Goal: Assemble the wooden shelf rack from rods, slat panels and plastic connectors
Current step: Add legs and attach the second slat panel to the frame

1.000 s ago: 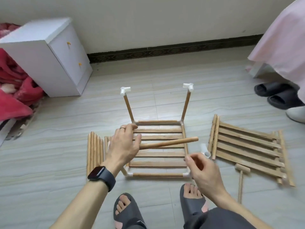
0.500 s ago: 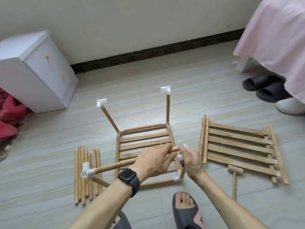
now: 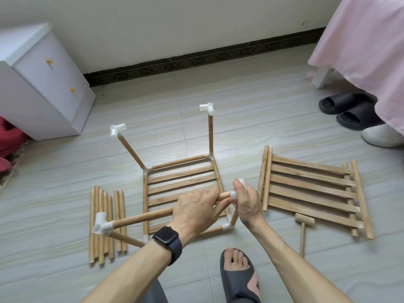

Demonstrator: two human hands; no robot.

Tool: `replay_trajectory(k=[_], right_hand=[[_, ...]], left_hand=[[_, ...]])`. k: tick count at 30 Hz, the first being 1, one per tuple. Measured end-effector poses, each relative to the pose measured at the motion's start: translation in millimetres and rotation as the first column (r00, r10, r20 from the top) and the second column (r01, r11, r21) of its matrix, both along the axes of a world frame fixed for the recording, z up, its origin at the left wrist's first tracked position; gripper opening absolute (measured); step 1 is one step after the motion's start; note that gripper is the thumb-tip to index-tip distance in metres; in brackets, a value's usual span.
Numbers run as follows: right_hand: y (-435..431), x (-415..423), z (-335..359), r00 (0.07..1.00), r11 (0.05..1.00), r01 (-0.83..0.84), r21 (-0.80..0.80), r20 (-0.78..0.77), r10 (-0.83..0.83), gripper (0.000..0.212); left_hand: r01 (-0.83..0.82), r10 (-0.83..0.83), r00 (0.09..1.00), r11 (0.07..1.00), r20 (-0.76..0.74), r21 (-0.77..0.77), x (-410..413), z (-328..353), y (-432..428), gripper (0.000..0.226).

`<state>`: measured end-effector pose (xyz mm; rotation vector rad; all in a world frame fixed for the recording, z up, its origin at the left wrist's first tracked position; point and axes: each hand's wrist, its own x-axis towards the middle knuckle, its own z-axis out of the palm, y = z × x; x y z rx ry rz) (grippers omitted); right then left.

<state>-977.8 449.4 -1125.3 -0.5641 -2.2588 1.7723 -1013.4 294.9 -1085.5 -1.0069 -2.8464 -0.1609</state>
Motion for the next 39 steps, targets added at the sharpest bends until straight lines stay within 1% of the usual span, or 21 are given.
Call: replay_trajectory(k=[4, 8, 11, 13, 15, 17, 18, 19, 20, 21, 22, 23, 24, 25, 26, 27, 28, 29, 31, 36, 39], right_hand=[[-4, 1, 4, 0.998, 0.997, -0.064, 0.047, -0.007, 0.064, 0.058], [-6, -1, 9, 0.986, 0.988, -0.153, 0.015, 0.072, 0.151, 0.052], [-3, 0, 12, 0.977, 0.981, -0.195, 0.002, 0.095, 0.194, 0.053], [1, 0, 16, 0.975, 0.98, -0.199, 0.016, 0.108, 0.196, 0.051], [3, -1, 17, 0.975, 0.981, -0.194, 0.005, 0.116, 0.192, 0.053], [3, 1, 17, 0.976, 0.984, -0.179, -0.025, 0.122, 0.18, 0.054], [2, 1, 16, 0.976, 0.984, -0.173, -0.037, 0.127, 0.176, 0.055], [1, 1, 16, 0.976, 0.985, -0.168, -0.05, 0.134, 0.173, 0.055], [0, 0, 16, 0.975, 0.985, -0.161, -0.064, 0.143, 0.169, 0.054], [-1, -1, 17, 0.975, 0.985, -0.151, -0.078, 0.155, 0.162, 0.053], [-1, -3, 17, 0.974, 0.986, -0.142, -0.085, 0.167, 0.154, 0.052], [0, -4, 18, 0.973, 0.987, -0.137, -0.089, 0.176, 0.151, 0.051], [1, -4, 18, 0.971, 0.985, -0.141, -0.095, 0.182, 0.156, 0.051], [2, -4, 19, 0.968, 0.983, -0.15, -0.101, 0.188, 0.167, 0.05], [3, -4, 20, 0.964, 0.981, -0.163, -0.103, 0.195, 0.18, 0.049], [4, -5, 20, 0.961, 0.979, -0.176, -0.099, 0.2, 0.193, 0.049], [6, -5, 21, 0.958, 0.978, -0.188, -0.092, 0.202, 0.203, 0.048], [7, -5, 21, 0.956, 0.977, -0.197, -0.086, 0.202, 0.211, 0.047], [8, -7, 19, 0.957, 0.977, -0.198, -0.077, 0.201, 0.209, 0.041], [-5, -3, 16, 0.967, 0.991, -0.119, -0.064, 0.221, 0.13, 0.034], [-7, -6, 17, 0.966, 0.994, -0.102, -0.048, 0.232, 0.11, 0.032]], left_hand=[[0.047, -0.046, 0.999, 0.999, 0.012, -0.019, 0, -2, 1, 0.049], [0.102, -0.1, 0.995, 0.992, 0.028, -0.078, -1, 1, -4, 0.04], [0.151, -0.143, 0.979, 0.988, 0.148, -0.042, -3, 8, -5, 0.034], [0.153, -0.148, 0.957, 0.988, 0.248, -0.002, -9, 19, -14, 0.035], [0.029, -0.046, 0.964, 0.997, 0.263, 0.066, -21, 31, -41, 0.045], [-0.19, 0.157, 0.965, 0.971, 0.211, 0.146, -35, 41, -83, 0.042], [-0.313, 0.286, 0.942, 0.937, 0.172, 0.157, -39, 43, -109, 0.036], [-0.436, 0.413, 0.897, 0.886, 0.157, 0.16, -41, 44, -134, 0.031], [-0.545, 0.518, 0.836, 0.822, 0.183, 0.164, -41, 43, -156, 0.026], [-0.634, 0.586, 0.769, 0.75, 0.257, 0.188, -38, 42, -175, 0.023], [-0.709, 0.608, 0.696, 0.668, 0.382, 0.227, -36, 38, -188, 0.021], [-0.773, 0.571, 0.615, 0.571, 0.543, 0.276, -33, 33, -195, 0.021], [-0.835, 0.473, 0.525, 0.448, 0.707, 0.321, -32, 28, -198, 0.023], [-0.889, 0.335, 0.434, 0.307, 0.836, 0.339, -31, 24, -198, 0.026], [-0.925, 0.198, 0.368, 0.177, 0.909, 0.336, -30, 21, -197, 0.028], [-0.936, 0.123, 0.351, 0.085, 0.928, 0.343, -31, 17, -196, 0.029], [-0.931, 0.122, 0.364, 0.052, 0.923, 0.361, -32, 13, -194, 0.029], [-0.922, 0.157, 0.387, 0.056, 0.908, 0.383, -34, 9, -193, 0.029], [-0.906, 0.225, 0.423, 0.093, 0.878, 0.413, -38, 2, -192, 0.029], [-0.896, 0.348, 0.443, 0.139, 0.826, 0.422, -39, -8, -191, 0.029], [-0.886, 0.379, 0.461, 0.142, 0.803, 0.442, -38, -10, -188, 0.03]])
